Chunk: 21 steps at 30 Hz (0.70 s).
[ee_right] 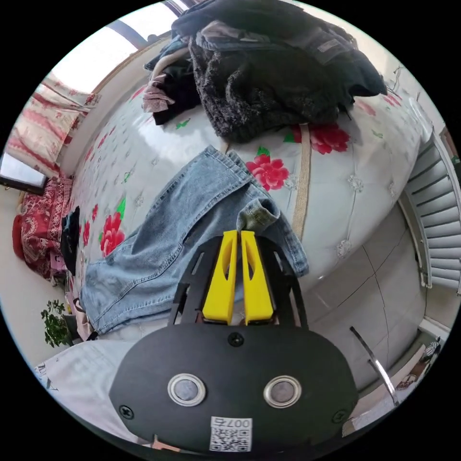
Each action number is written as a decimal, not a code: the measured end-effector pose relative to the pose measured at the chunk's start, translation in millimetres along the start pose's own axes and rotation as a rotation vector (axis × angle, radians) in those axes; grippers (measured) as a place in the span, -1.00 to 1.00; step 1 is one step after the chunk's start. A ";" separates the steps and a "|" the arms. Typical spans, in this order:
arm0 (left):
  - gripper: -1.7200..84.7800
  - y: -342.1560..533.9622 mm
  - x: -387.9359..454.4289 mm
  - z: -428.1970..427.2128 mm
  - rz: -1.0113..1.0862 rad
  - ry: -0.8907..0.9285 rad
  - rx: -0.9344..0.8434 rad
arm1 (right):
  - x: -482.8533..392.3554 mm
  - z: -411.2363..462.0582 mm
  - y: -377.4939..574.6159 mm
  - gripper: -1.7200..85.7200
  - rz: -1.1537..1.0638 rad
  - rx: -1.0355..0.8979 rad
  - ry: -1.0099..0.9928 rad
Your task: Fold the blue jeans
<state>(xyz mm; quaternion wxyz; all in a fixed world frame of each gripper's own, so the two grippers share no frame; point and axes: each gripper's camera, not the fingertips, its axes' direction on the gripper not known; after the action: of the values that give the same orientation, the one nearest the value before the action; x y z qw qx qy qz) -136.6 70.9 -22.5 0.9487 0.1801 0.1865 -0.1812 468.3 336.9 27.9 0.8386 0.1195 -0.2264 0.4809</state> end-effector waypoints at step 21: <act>-0.98 0.3 -124.1 -8.6 -0.075 0.100 0.009 | 158.1 -6.7 112.0 -0.74 0.471 0.211 -0.381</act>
<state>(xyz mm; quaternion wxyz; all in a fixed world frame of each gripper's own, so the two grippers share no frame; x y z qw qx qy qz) -246.3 108.9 22.2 0.9299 0.1861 0.2393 -0.2081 442.5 515.7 98.4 0.6298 0.2380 -0.3497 0.6515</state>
